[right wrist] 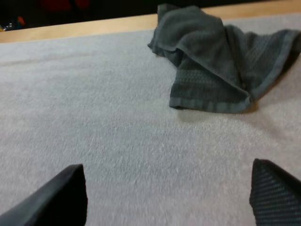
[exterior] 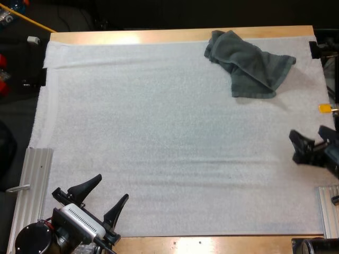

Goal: Pick towel from pile, fold and stack

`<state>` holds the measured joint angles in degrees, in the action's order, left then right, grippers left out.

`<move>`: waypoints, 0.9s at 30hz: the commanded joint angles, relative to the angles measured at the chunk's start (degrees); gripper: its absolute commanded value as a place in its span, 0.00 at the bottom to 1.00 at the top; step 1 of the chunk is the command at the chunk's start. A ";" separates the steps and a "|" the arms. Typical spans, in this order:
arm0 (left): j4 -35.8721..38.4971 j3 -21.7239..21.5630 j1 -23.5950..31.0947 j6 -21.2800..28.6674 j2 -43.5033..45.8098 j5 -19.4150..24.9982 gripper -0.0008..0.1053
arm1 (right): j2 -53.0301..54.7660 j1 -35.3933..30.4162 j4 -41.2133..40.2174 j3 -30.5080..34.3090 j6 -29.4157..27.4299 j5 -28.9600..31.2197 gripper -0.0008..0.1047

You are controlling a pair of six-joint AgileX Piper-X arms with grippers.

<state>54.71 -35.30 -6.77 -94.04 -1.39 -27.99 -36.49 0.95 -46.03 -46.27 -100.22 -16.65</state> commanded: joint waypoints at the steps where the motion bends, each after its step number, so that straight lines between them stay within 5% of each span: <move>1: -1.01 -0.21 -0.38 -0.55 -0.08 -0.54 0.64 | -2.84 0.08 1.69 -1.35 0.74 0.35 0.67; 27: 1.47 -0.21 -0.38 -0.81 -0.08 -0.54 0.64 | -51.13 0.08 9.69 -20.89 8.86 3.14 0.67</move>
<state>56.36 -35.30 -6.77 -94.31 -1.39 -28.15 -87.79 0.95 -36.91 -66.62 -91.44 -13.70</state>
